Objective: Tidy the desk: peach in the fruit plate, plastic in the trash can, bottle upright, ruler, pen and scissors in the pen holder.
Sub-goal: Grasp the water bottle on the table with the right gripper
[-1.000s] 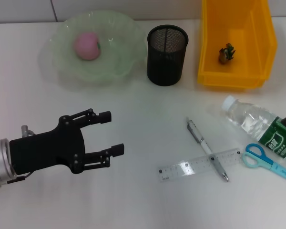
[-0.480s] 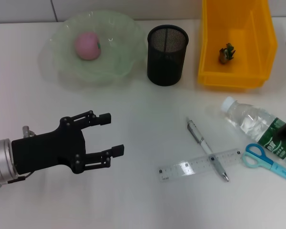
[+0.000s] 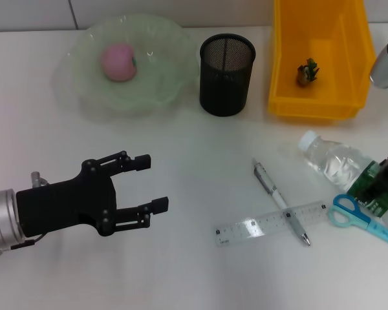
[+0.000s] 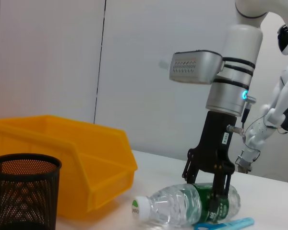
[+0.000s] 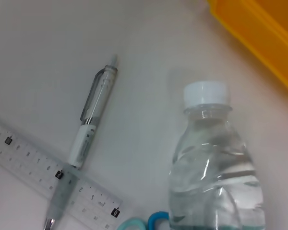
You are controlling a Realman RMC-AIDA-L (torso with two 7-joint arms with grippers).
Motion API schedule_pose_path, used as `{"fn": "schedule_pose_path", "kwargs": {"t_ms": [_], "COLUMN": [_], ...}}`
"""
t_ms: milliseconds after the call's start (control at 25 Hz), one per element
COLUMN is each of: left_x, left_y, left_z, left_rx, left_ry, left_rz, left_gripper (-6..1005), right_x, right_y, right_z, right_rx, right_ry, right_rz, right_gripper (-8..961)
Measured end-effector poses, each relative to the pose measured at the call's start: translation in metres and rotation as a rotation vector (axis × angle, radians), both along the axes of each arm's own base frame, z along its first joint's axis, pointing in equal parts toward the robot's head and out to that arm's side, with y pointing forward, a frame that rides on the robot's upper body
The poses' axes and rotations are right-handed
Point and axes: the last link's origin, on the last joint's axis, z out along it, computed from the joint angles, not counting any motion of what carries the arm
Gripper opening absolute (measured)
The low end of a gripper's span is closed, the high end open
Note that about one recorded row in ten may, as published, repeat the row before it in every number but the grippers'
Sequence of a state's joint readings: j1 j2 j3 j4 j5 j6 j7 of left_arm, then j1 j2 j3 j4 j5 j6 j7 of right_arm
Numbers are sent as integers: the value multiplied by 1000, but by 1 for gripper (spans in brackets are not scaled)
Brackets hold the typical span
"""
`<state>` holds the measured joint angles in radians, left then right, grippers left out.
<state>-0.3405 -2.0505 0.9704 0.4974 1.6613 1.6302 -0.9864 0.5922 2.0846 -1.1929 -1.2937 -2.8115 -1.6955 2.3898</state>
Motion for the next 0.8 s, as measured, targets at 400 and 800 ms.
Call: {"fn": "schedule_pose_path", "kwargs": {"t_ms": [400,800], "left_x": [-1,0], "left_y": [0,1], "left_z": [1,1], "left_rx": [7,7], "left_ry": [2,2], "left_rz": [4,0], "left_gripper": [815,815], "right_x": [8,18], "right_y": [2,1], "right_z": [-10,-18], "right_rx": [-1,4], "right_ry": [9,11], "right_rz": [-9,-37], "right_gripper": [791,793]}}
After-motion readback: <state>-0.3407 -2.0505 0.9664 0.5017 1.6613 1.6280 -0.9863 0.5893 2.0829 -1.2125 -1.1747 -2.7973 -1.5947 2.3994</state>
